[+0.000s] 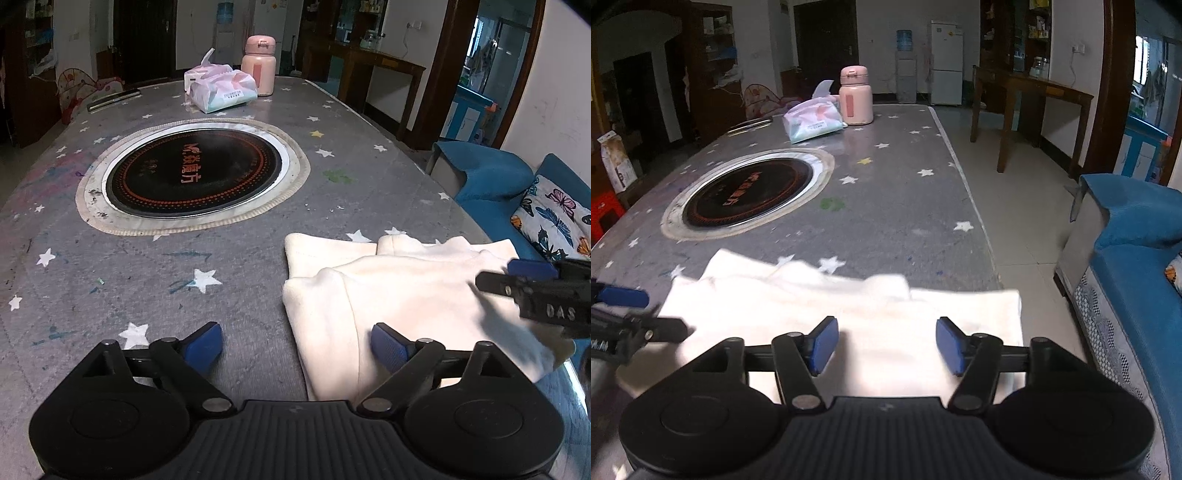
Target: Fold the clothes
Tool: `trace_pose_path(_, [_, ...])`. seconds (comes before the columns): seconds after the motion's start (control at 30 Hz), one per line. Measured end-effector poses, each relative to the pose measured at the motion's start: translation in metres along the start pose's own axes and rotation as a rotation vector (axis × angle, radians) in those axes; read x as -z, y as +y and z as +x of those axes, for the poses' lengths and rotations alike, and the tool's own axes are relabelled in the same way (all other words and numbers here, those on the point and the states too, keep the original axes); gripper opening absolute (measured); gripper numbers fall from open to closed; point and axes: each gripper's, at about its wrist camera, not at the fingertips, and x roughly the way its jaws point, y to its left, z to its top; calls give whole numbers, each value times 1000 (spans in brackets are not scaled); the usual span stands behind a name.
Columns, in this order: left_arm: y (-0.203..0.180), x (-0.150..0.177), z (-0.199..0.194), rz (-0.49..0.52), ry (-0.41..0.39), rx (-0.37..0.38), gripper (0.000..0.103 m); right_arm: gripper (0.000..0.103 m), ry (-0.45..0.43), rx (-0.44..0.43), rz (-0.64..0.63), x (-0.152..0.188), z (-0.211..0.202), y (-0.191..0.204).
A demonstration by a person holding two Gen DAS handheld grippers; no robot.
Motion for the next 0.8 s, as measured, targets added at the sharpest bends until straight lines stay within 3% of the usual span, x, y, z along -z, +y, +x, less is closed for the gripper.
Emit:
trace_pose_path(0.03, [-1,2,-2,4,-2,1,94,75,-1,-2,-1,3,-3,2])
trace_pose_path(0.27, [-7,15,-17,35,-25,6,103,89,-17,11,-13,25,-24,15])
trace_pose_path(0.33, [-7,19,-22,41,-32,7,103,98,-24,20,-21,32,-29,19])
trace_pose_path(0.43, [-7,27,-30,55,-46,-1,103,103,-31,32,-33,40,-35,25])
trace_pose_path(0.8, [-2,58,-56,91,-66,-23,103,103,-31,31,-78,69,-59,46])
